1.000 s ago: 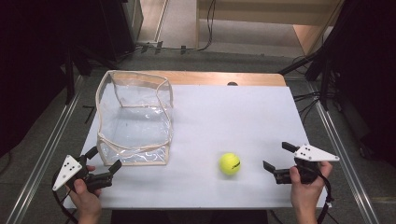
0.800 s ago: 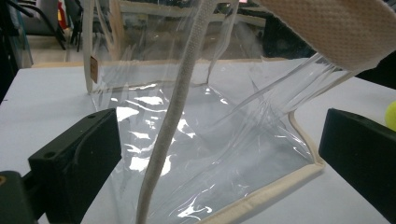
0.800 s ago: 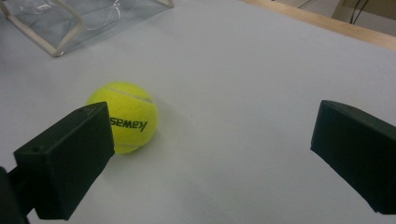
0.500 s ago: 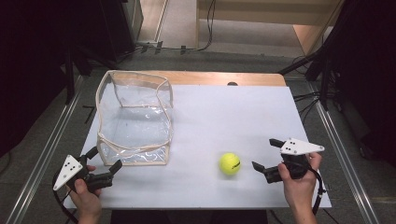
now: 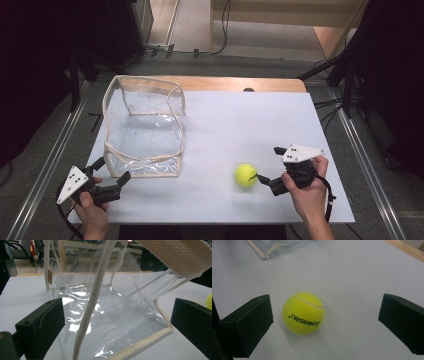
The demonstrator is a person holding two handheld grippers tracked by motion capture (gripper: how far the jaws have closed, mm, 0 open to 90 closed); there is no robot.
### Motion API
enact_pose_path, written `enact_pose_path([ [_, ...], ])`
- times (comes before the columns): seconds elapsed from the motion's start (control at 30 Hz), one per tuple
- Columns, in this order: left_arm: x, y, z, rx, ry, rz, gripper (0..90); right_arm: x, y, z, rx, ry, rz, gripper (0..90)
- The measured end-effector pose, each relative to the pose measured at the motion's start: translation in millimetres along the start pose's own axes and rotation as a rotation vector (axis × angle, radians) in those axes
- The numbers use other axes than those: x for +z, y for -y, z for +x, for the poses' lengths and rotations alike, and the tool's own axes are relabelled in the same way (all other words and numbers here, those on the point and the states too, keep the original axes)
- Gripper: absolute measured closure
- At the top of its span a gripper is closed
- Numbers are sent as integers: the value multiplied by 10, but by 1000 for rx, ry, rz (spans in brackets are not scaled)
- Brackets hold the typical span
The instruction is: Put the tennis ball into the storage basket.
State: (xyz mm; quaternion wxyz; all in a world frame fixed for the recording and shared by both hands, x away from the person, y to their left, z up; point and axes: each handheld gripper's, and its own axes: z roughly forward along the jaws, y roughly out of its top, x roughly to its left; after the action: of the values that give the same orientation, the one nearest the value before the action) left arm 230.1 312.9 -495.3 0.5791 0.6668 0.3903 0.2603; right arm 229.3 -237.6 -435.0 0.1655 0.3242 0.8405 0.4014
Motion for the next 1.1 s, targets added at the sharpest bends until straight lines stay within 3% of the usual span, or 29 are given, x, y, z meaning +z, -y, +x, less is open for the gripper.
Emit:
enact_pose_path([
  [0.33, -1, 0, 2, 0, -2, 0, 0, 136, -122, 68, -47, -45, 62, 0],
  [0.7, 0, 0, 1, 1, -1, 1, 0, 239, -185, 104, -63, -67, 115, 0],
  [1.1, 2, 0, 3, 1, -1, 1, 0, 386, -256, 182, -106, -96, 211, 0],
])
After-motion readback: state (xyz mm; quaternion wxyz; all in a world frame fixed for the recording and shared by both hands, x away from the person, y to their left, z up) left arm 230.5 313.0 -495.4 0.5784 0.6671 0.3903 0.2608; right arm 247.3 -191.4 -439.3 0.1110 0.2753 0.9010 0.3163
